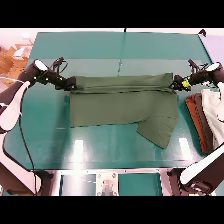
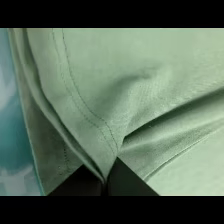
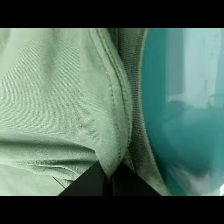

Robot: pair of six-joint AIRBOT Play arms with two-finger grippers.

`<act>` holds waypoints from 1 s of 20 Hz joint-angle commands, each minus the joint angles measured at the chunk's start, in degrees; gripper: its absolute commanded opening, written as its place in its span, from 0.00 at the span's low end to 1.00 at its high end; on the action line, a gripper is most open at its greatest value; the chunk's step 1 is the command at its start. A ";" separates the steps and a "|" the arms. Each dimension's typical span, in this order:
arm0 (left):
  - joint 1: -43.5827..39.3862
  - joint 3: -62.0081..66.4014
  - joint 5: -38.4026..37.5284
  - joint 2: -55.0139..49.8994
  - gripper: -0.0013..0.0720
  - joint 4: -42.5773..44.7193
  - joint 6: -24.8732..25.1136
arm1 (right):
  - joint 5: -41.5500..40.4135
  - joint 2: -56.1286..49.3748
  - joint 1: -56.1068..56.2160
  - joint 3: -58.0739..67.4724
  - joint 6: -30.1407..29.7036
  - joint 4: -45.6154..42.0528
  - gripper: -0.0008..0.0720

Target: Fold the shirts.

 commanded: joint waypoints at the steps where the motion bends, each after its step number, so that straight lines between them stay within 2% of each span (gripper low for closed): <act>1: -0.24 -0.68 0.15 -0.02 0.14 -1.62 -0.33 | 0.59 0.00 0.17 -0.42 0.17 -0.15 0.18; 2: -0.24 -0.63 -0.24 0.07 0.59 -2.86 -0.37 | 2.32 0.02 0.13 0.44 0.17 -0.28 0.46; 3: 0.00 -0.15 -1.46 0.15 0.78 -3.80 -1.38 | 4.55 0.02 -0.09 1.92 0.31 -0.83 0.48; 6: 1.70 4.39 -12.37 0.15 0.78 -2.93 -3.56 | 11.91 1.53 -2.56 7.32 5.92 -6.99 0.47; 7: 2.80 6.16 -17.49 0.15 0.75 -1.31 -6.29 | 12.41 3.34 -3.67 6.91 8.11 -8.83 0.41; 8: 4.24 7.80 -23.74 0.15 0.46 0.02 -8.37 | 13.05 5.14 -4.70 5.92 9.18 -9.66 0.27; 9: 5.35 8.22 -28.33 0.39 0.05 0.35 -8.59 | 14.29 7.21 -5.70 3.93 9.57 -9.84 0.16; 10: 6.01 7.80 -31.26 1.22 0.05 0.70 -9.01 | 14.97 9.44 -6.45 0.98 9.57 -10.08 0.08; 11: 6.23 6.67 -32.79 2.91 0.05 1.95 -9.25 | 14.97 12.48 -7.04 -3.67 9.79 -11.13 0.04; 13: 5.64 0.61 -31.06 9.29 0.05 6.10 -9.53 | 13.40 19.74 -7.61 -15.21 10.47 -14.38 0.04; 16: 4.85 -16.50 -24.11 24.26 0.05 9.57 -10.21 | 8.33 33.09 -10.29 -35.06 10.56 -15.58 0.03; 20: 4.85 -41.90 -12.15 46.86 0.05 8.33 -10.32 | 1.11 51.52 -15.34 -58.73 12.17 -11.85 0.03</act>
